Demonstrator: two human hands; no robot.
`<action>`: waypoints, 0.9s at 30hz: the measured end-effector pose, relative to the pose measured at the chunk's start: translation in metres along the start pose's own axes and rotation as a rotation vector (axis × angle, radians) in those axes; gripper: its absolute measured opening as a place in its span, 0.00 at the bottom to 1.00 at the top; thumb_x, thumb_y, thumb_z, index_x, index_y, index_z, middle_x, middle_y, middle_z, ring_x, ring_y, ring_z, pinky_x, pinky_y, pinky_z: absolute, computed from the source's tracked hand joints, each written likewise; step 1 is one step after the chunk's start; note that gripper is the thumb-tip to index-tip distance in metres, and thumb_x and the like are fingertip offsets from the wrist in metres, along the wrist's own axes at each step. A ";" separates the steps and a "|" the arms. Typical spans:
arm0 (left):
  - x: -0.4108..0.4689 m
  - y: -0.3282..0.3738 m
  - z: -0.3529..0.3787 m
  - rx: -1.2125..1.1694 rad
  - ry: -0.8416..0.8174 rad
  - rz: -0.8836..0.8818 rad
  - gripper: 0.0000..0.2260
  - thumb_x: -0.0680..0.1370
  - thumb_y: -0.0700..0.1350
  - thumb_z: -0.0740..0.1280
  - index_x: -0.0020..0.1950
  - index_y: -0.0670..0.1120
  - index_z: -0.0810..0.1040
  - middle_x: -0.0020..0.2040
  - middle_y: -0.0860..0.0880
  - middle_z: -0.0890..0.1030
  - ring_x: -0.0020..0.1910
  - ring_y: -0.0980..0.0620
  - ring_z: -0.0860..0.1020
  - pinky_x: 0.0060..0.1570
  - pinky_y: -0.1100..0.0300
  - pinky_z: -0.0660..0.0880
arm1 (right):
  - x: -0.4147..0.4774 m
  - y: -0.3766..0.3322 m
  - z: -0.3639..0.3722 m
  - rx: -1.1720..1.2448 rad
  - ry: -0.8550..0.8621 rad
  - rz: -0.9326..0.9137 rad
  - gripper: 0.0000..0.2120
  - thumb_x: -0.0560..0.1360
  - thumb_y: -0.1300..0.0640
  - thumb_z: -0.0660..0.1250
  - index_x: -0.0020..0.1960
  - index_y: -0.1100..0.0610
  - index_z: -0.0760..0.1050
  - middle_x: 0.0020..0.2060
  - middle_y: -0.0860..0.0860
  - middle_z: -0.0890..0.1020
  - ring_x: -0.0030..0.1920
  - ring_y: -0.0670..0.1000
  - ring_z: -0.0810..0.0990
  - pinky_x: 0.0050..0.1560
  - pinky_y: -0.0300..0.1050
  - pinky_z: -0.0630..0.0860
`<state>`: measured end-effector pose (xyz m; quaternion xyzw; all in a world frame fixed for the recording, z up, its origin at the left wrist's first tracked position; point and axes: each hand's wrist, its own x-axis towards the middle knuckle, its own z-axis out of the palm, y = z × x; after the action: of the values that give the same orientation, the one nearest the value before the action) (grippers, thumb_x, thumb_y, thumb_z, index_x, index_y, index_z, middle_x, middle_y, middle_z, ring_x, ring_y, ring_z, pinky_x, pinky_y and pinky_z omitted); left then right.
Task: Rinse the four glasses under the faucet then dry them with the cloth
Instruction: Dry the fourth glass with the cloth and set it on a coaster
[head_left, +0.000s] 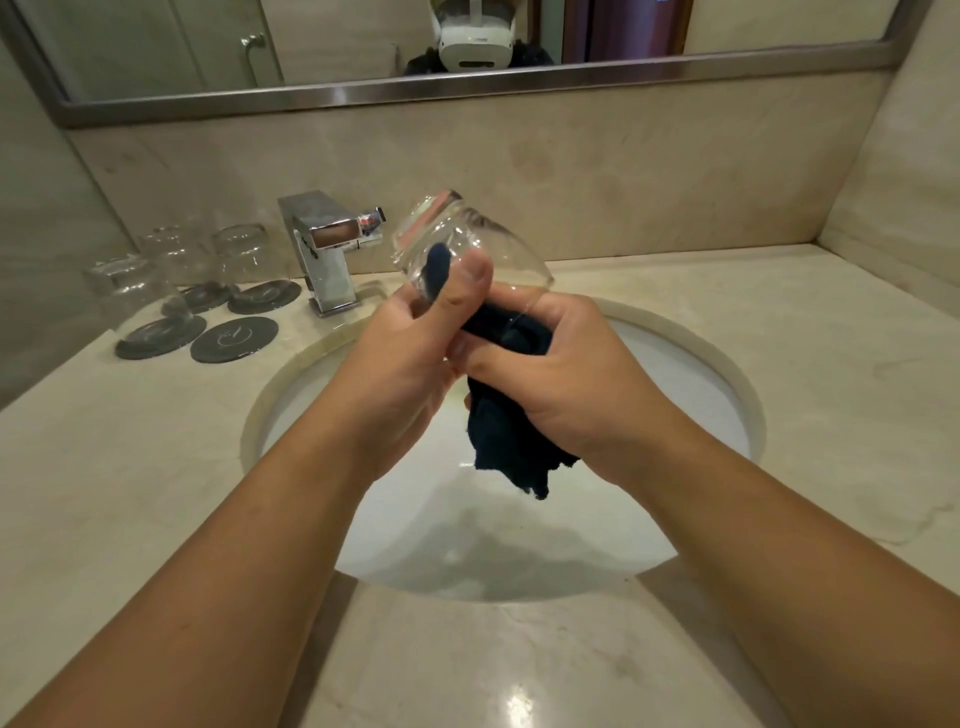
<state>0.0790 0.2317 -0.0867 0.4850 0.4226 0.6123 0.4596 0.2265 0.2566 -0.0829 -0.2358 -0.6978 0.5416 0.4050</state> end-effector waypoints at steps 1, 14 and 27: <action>0.000 0.000 -0.002 0.003 -0.013 0.007 0.34 0.72 0.60 0.72 0.65 0.34 0.76 0.55 0.40 0.84 0.60 0.44 0.85 0.62 0.54 0.81 | 0.000 -0.001 0.000 0.022 -0.012 0.008 0.14 0.80 0.65 0.72 0.59 0.49 0.86 0.38 0.48 0.85 0.38 0.48 0.83 0.49 0.48 0.81; -0.003 0.003 -0.005 -0.023 -0.043 -0.040 0.32 0.81 0.59 0.69 0.78 0.40 0.70 0.73 0.38 0.78 0.74 0.42 0.77 0.74 0.45 0.74 | 0.002 -0.004 -0.002 0.333 0.000 0.093 0.18 0.79 0.64 0.73 0.64 0.46 0.83 0.45 0.48 0.88 0.39 0.47 0.84 0.48 0.48 0.83; -0.002 0.000 -0.012 -0.079 -0.115 -0.011 0.41 0.70 0.60 0.78 0.75 0.39 0.70 0.71 0.35 0.79 0.70 0.40 0.80 0.66 0.47 0.81 | -0.001 -0.008 -0.008 0.443 -0.152 0.205 0.25 0.73 0.68 0.72 0.67 0.49 0.81 0.38 0.48 0.85 0.35 0.47 0.83 0.42 0.42 0.82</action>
<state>0.0672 0.2288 -0.0888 0.4986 0.3734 0.5972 0.5053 0.2344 0.2583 -0.0744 -0.1695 -0.5631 0.7356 0.3364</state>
